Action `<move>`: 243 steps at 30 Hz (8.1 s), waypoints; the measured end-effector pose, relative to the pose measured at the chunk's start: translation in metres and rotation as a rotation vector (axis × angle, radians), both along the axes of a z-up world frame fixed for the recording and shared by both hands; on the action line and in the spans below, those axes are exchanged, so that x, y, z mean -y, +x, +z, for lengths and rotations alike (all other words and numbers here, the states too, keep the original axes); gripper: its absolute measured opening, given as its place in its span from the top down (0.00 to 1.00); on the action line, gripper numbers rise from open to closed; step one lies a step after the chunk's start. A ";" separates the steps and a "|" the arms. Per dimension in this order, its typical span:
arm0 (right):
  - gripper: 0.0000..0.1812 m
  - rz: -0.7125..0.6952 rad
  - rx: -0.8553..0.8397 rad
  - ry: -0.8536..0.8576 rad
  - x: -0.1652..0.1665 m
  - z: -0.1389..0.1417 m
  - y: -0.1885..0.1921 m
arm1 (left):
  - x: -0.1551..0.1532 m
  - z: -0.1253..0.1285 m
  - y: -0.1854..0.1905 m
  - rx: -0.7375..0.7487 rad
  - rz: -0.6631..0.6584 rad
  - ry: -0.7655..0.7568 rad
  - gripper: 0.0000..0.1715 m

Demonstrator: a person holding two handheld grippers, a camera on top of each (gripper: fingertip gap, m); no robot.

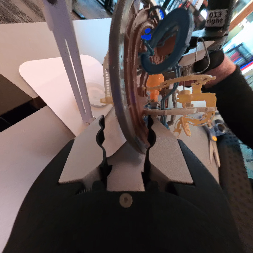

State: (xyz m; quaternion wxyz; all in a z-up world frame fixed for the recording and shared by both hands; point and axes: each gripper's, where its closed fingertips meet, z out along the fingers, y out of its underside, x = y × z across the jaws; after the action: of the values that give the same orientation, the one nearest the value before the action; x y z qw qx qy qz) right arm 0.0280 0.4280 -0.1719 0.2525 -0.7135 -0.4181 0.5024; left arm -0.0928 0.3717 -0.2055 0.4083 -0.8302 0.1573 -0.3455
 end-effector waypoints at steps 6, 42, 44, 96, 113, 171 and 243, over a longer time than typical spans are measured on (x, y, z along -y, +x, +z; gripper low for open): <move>0.76 0.038 -0.016 0.036 0.020 0.001 0.001 | 0.022 -0.003 0.014 0.039 -0.094 -0.060 0.82; 0.72 0.063 -0.535 -0.118 0.243 0.108 -0.369 | 0.247 0.162 -0.345 -0.026 0.169 -0.111 0.87; 0.70 0.004 -0.567 -0.142 0.222 0.112 -0.377 | 0.223 0.163 -0.354 -0.019 0.142 -0.131 0.87; 0.36 -0.069 -0.091 0.067 0.138 -0.002 -0.424 | 0.112 0.047 -0.435 -0.039 0.507 -0.328 0.40; 0.51 0.071 0.085 0.177 0.159 -0.034 -0.415 | 0.169 0.021 -0.397 0.037 0.289 -0.373 0.38; 0.78 -0.044 -0.110 0.433 0.312 0.110 -0.349 | 0.367 0.144 -0.351 -0.671 0.895 -0.270 0.96; 0.65 -0.419 -0.050 0.552 -0.069 0.159 0.074 | 0.035 0.187 -0.079 -0.457 0.164 0.768 0.81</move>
State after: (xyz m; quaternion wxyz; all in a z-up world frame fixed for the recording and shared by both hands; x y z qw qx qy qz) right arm 0.1016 0.4970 -0.0129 0.5436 -0.6761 -0.3764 0.3250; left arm -0.1715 0.3371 -0.0182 0.6672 -0.6834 0.2941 -0.0365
